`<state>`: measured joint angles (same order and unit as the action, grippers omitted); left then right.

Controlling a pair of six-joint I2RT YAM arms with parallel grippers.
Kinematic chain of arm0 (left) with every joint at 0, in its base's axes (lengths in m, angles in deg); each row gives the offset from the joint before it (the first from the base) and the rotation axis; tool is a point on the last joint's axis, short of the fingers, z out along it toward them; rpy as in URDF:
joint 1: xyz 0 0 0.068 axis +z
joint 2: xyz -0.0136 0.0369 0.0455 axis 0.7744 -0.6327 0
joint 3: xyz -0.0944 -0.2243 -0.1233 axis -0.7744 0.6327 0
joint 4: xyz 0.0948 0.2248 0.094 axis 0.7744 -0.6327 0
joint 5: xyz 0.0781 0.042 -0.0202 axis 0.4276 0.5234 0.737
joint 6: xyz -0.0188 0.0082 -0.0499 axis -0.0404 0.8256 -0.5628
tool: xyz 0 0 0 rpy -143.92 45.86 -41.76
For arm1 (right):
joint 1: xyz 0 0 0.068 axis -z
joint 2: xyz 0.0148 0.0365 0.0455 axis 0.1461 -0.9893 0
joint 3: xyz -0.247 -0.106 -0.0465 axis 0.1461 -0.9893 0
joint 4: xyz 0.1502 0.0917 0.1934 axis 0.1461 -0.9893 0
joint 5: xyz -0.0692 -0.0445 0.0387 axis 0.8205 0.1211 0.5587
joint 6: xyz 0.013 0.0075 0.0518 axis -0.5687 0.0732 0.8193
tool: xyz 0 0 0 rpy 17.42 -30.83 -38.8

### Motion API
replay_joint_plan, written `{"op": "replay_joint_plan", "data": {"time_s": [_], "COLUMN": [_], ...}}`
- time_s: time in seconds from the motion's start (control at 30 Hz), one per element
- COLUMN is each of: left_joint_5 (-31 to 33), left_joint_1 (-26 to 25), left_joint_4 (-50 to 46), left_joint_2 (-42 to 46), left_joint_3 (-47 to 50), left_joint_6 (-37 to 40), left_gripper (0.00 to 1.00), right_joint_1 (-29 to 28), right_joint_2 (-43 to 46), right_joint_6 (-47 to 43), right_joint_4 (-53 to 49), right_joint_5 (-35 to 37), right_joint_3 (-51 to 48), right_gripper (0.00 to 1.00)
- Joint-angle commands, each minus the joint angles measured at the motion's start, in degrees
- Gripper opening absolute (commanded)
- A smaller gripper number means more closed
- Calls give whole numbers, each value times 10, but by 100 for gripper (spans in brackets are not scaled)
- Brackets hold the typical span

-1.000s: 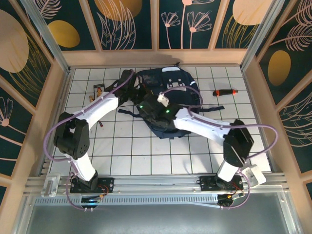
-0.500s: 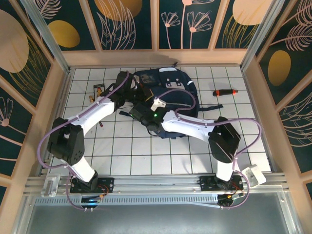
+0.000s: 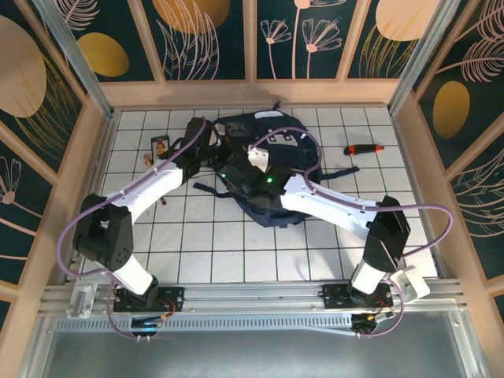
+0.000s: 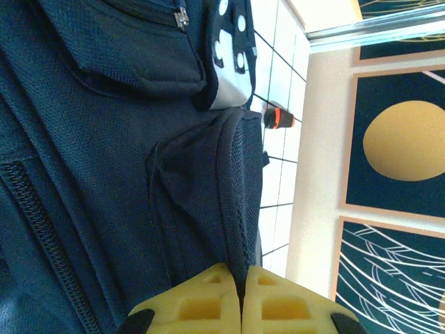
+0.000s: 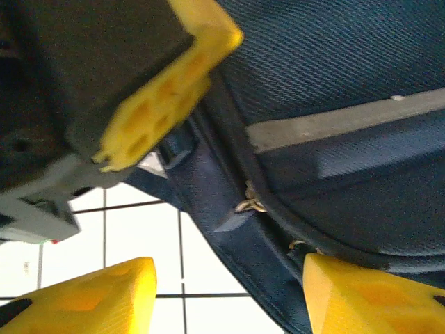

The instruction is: Pack books, pencil case, and school supplies into a backpack

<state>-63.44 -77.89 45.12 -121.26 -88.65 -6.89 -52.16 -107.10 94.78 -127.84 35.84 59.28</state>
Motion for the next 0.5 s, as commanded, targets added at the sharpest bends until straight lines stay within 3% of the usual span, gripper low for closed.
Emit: {"op": "replay_joint_plan", "data": {"time_s": [0.0,0.17,0.33,0.47], "left_joint_5": [-46,-50,-52,-52], "left_joint_1": [-2,-2,-2,-3], "left_joint_4": [12,22,30,32], "left_joint_2": [49,47,41,41], "left_joint_3": [6,12,13,18], "left_joint_6": [-273,-281,-287,-290], "left_gripper": [0,0,0,0], "right_joint_1": [-10,-11,-11,-11], "right_joint_2": [-39,-91,-134,-138], "right_joint_6": [65,154,282,321], "right_joint_4": [-68,-122,-232,-237], "right_joint_5": [64,92,153,166], "right_joint_3": [33,72,129,131], "right_gripper": [58,55,41,32]}}
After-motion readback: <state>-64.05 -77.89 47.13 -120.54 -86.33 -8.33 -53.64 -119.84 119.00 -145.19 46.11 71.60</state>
